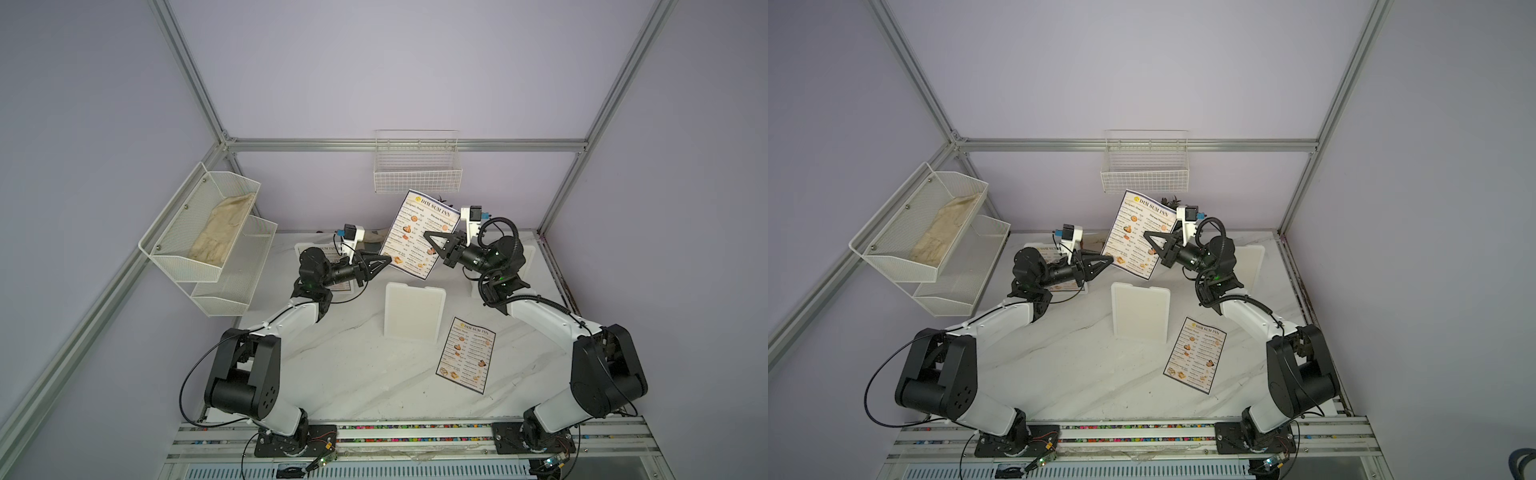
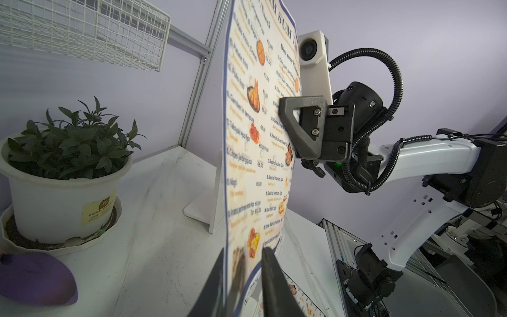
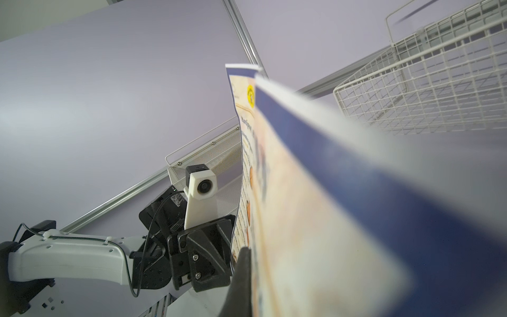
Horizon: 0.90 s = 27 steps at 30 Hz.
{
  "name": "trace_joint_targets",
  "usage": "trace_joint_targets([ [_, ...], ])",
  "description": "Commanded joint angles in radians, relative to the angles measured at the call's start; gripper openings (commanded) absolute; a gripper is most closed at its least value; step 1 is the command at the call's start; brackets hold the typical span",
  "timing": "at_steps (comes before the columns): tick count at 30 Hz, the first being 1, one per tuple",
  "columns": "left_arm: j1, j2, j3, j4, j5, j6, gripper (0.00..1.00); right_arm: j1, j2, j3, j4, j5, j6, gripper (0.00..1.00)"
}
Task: Insert the menus into the narrow rack
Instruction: Insert the menu into the narrow rack.
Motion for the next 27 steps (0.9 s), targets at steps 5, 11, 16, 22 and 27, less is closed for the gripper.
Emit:
trace_joint_targets([
  [5, -0.002, 0.027, 0.068, 0.023, -0.011, 0.002, 0.21, 0.026, 0.010, -0.010, -0.046, 0.047, 0.008, 0.00],
  [11, -0.002, 0.031, 0.062, 0.024, -0.010, 0.006, 0.22, 0.046, -0.006, -0.035, -0.073, 0.089, -0.003, 0.00],
  [16, -0.002, 0.024, 0.050, 0.024, -0.012, 0.013, 0.24, 0.050, -0.022, -0.073, -0.048, 0.086, -0.010, 0.00],
  [22, -0.002, 0.027, 0.050, 0.025, -0.014, 0.014, 0.24, 0.051, -0.016, -0.081, -0.020, 0.069, -0.039, 0.00],
  [27, -0.002, 0.031, 0.065, 0.021, -0.016, 0.011, 0.22, 0.051, 0.012, -0.060, 0.002, 0.066, -0.050, 0.00],
])
